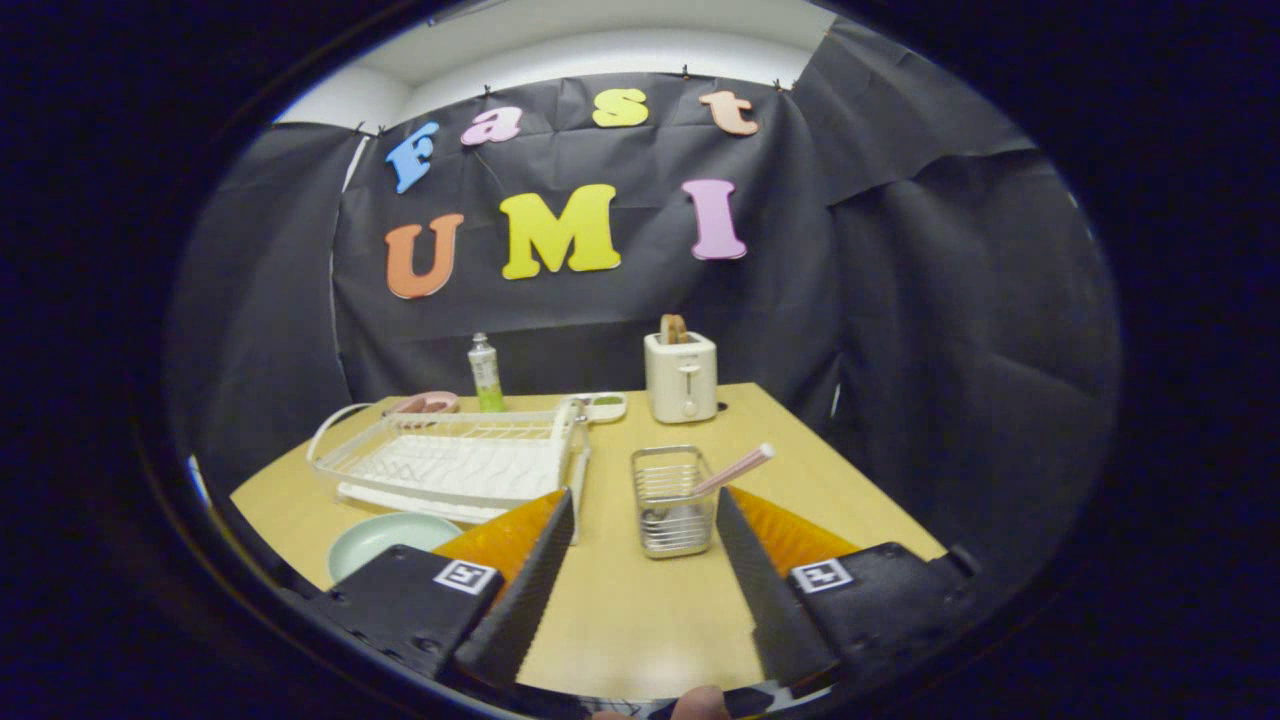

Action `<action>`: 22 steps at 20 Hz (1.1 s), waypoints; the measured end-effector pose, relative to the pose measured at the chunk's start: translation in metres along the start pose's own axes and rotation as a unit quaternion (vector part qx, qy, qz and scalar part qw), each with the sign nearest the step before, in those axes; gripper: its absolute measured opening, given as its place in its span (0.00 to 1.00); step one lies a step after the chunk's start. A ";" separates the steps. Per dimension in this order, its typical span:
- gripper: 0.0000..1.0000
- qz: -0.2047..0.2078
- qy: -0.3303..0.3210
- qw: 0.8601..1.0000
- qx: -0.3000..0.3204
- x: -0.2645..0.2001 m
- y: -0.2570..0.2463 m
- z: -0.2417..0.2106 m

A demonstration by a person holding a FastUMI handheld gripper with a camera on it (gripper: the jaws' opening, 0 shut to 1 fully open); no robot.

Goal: Take the plate from the dish rack, then take the spoon from the basket and place it into the plate.

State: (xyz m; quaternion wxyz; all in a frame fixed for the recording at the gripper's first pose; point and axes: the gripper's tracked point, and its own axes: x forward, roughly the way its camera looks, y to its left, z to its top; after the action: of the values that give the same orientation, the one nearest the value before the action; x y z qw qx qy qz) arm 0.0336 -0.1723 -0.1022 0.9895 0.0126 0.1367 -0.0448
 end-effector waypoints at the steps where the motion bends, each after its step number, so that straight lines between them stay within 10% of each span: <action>1: 1.00 -0.005 -0.009 1.000 -0.006 0.001 -0.009 0.002; 13: 1.00 0.038 0.014 0.999 0.033 0.094 -0.038 -0.013; 22: 0.46 0.073 0.009 0.997 0.039 0.120 -0.021 0.002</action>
State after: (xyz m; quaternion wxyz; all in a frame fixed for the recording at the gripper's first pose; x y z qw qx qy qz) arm 0.1470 -0.2039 -0.1326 0.9876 0.0618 0.1427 0.0220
